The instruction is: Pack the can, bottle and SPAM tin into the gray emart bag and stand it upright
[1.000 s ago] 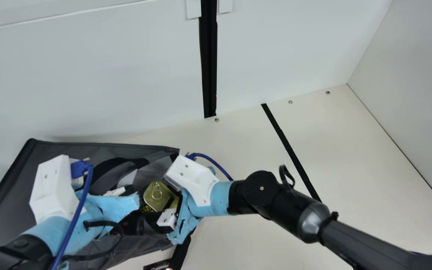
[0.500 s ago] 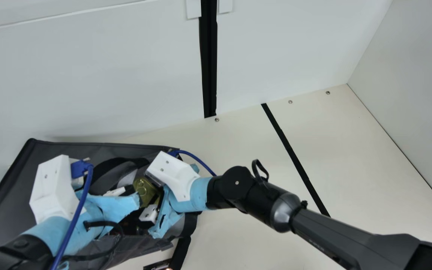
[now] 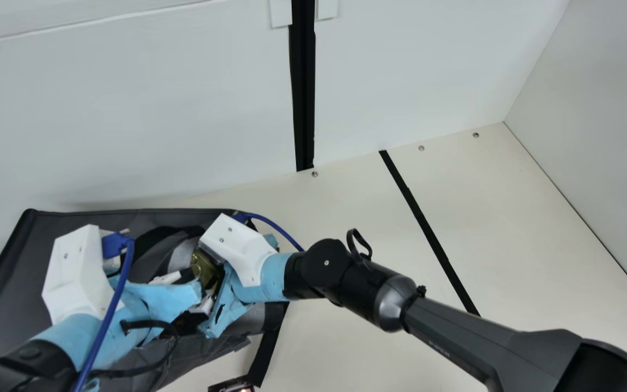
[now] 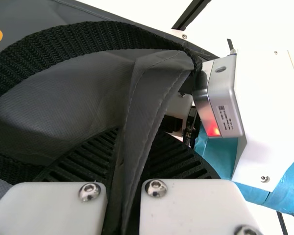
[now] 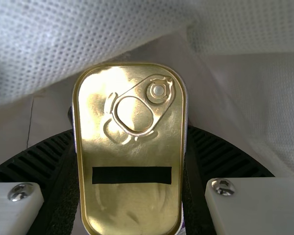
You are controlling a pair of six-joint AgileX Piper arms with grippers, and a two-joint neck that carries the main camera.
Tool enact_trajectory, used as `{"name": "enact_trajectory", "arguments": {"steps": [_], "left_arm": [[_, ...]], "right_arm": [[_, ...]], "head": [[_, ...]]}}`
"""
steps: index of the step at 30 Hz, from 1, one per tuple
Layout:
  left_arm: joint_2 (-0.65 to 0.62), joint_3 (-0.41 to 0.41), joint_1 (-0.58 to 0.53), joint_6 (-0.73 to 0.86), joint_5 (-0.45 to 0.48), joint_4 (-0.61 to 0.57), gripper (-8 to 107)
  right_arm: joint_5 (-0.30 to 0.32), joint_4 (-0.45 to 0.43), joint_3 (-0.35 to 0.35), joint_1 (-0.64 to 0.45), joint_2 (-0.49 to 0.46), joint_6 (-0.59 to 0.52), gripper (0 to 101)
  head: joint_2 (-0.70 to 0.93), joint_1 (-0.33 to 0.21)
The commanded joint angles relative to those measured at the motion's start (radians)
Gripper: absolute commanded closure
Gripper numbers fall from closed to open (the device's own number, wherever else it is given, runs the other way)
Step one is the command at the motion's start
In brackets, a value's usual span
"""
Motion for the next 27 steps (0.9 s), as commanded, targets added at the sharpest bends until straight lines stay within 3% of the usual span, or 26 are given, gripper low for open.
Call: {"name": "enact_trajectory", "arguments": {"steps": [1,16,27], "left_arm": [[0.000,0.000,0.000,0.000,0.000,0.000,107],[0.000,0.000,0.000,0.000,0.000,0.000,107],[0.000,0.000,0.000,0.000,0.000,0.000,107]], "right_arm": [[-0.002,-0.004,-0.003,0.001,0.000,0.006,58],[-0.008,-0.020,0.002,0.004,-0.015,0.037,8],[0.013,-0.039,0.028,-0.014,-0.057,0.051,6]], "head": [[-0.002,-0.023],[-0.002,-0.023],[-0.002,-0.023]]}}
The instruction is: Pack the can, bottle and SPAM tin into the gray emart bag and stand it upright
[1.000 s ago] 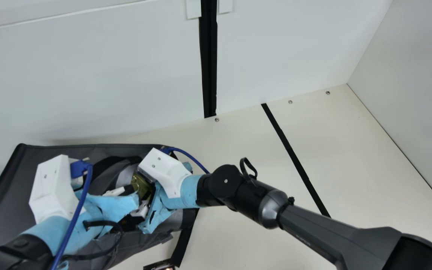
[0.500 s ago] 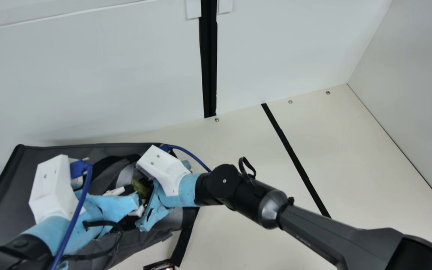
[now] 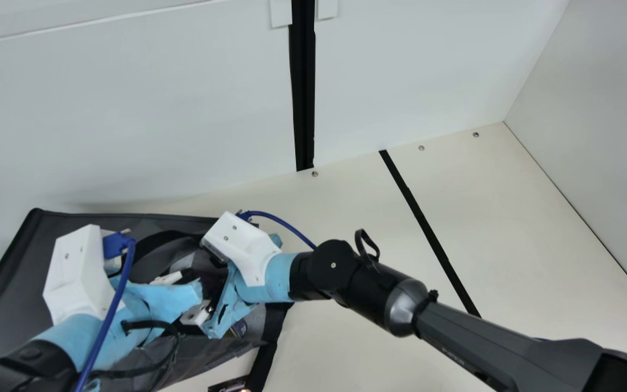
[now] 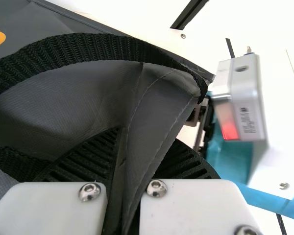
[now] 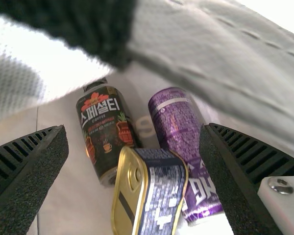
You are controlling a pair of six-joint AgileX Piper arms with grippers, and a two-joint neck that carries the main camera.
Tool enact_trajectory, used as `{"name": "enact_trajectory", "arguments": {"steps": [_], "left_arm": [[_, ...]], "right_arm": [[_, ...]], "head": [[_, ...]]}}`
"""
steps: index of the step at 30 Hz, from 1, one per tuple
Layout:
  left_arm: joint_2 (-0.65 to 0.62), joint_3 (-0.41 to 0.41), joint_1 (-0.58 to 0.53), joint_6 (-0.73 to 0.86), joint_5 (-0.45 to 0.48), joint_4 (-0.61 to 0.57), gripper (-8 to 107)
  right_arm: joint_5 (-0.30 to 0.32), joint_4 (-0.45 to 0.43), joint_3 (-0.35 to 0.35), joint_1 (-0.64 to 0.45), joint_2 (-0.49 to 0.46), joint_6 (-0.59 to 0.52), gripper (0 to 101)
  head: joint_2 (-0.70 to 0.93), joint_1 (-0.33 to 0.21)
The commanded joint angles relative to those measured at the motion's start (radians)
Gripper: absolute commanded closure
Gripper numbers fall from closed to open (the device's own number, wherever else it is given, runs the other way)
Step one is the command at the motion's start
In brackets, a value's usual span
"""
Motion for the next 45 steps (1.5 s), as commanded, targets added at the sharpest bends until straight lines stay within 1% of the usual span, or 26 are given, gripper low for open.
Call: {"name": "enact_trajectory", "arguments": {"steps": [1,14,27,34,45], "left_arm": [[0.000,0.000,0.000,0.000,0.000,0.000,107],[0.000,0.000,0.000,0.000,0.000,0.000,107],[0.000,0.000,0.000,0.000,0.000,0.000,107],[0.000,0.000,0.000,0.000,0.000,0.000,107],[0.000,0.000,0.000,0.000,0.000,0.000,107]], "right_arm": [[0.010,-0.002,0.007,-0.006,-0.009,0.000,6],[0.072,-0.021,0.073,-0.079,-0.099,-0.015,6],[0.152,-0.035,0.149,-0.175,-0.211,-0.040,6],[0.209,-0.048,0.186,-0.249,-0.277,-0.055,6],[0.322,-0.066,0.237,-0.406,-0.369,-0.099,6]], "head": [[-0.002,-0.023],[-0.002,-0.023],[-0.002,-0.023],[-0.002,-0.023],[-0.002,-0.023]]}}
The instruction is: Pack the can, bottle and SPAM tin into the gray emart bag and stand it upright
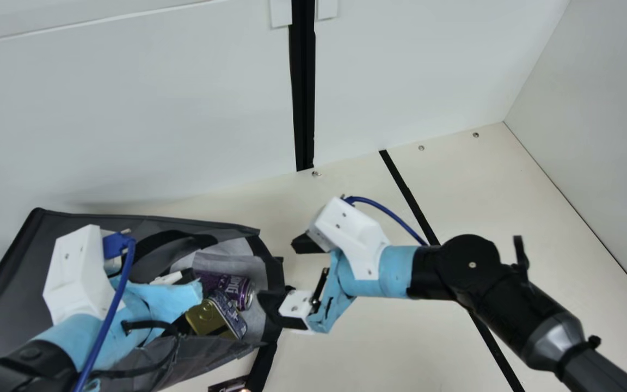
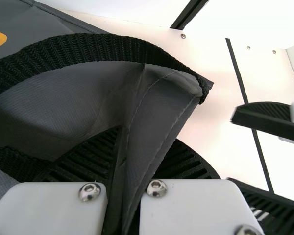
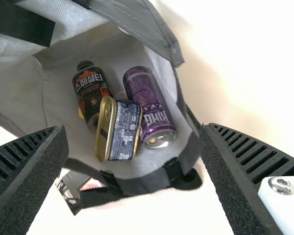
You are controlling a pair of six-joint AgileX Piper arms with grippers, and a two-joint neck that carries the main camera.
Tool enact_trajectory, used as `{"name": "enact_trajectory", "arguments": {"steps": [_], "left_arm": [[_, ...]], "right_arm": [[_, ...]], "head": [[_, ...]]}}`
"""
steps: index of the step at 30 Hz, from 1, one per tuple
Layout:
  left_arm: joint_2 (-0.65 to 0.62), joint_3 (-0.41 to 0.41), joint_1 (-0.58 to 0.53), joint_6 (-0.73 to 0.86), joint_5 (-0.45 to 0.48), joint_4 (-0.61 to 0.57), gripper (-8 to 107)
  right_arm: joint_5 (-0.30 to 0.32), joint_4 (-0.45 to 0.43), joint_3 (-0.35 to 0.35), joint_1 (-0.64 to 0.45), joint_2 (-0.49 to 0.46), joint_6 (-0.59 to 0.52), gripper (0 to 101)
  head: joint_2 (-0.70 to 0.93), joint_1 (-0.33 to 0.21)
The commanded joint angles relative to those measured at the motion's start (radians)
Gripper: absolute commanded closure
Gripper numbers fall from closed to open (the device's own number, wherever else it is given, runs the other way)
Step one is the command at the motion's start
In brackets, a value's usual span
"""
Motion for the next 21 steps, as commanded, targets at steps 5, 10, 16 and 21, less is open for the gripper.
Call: {"name": "enact_trajectory", "arguments": {"steps": [5,10,16,21], "left_arm": [[0.000,0.000,0.000,0.000,0.000,0.000,107],[0.000,0.000,0.000,0.000,0.000,0.000,107],[0.000,0.000,0.000,0.000,0.000,0.000,107],[0.000,0.000,0.000,0.000,0.000,0.000,107]], "right_arm": [[0.057,-0.013,0.018,-0.104,-0.037,-0.028,6],[0.097,-0.024,0.027,-0.189,-0.059,-0.056,6],[0.131,-0.043,0.027,-0.291,-0.077,-0.069,6],[0.134,-0.073,0.023,-0.361,-0.096,-0.061,6]], "head": [[-0.001,-0.023],[-0.001,-0.023],[-0.001,-0.023],[-0.001,-0.023]]}}
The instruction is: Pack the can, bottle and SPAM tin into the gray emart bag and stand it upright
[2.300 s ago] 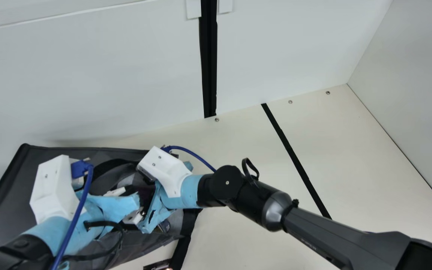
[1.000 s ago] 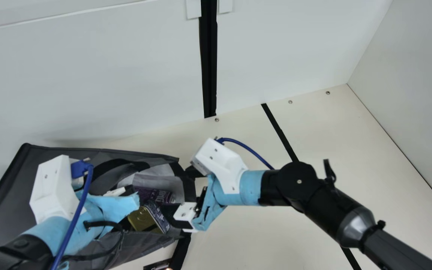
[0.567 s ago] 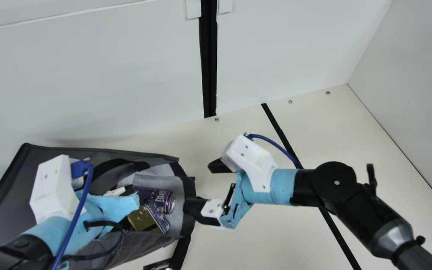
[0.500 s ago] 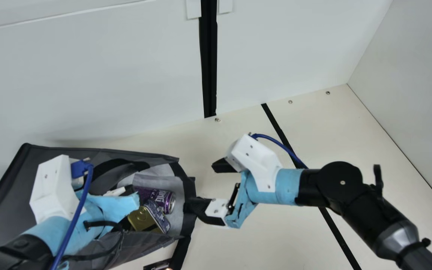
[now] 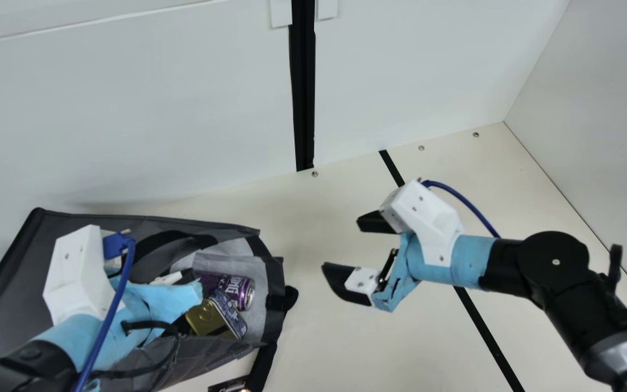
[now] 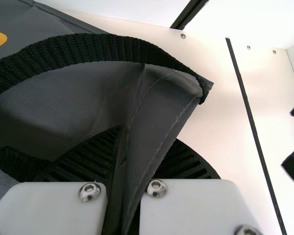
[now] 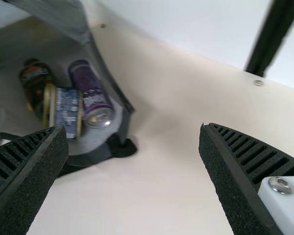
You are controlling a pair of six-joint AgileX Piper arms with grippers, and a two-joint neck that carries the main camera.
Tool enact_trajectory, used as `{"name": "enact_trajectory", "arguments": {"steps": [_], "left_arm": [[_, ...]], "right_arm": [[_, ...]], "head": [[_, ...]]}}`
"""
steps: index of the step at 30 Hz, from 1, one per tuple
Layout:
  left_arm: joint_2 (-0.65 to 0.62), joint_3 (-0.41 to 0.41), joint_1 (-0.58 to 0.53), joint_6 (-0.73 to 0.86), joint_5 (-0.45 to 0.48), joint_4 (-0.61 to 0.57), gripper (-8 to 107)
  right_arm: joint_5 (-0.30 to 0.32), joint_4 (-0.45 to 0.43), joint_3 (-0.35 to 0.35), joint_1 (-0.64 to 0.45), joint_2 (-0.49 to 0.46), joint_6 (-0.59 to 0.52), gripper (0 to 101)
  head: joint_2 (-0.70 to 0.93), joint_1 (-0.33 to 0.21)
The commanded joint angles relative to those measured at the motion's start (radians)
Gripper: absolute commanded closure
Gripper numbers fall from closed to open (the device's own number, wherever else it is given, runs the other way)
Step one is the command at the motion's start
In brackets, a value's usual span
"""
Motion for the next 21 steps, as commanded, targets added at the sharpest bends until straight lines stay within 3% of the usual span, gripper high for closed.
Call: {"name": "enact_trajectory", "arguments": {"steps": [1,10,21], "left_arm": [[0.000,0.000,0.000,0.000,0.000,0.000,107],[0.000,0.000,0.000,0.000,0.000,0.000,107],[0.000,0.000,0.000,0.000,0.000,0.000,107]], "right_arm": [[-0.001,-0.011,-0.002,-0.034,-0.008,0.010,6],[-0.042,-0.085,-0.015,-0.136,-0.060,0.096,6],[-0.113,-0.237,-0.021,-0.247,-0.140,0.287,6]], "head": [[-0.001,-0.023],[-0.001,-0.023],[-0.001,-0.023]]}}
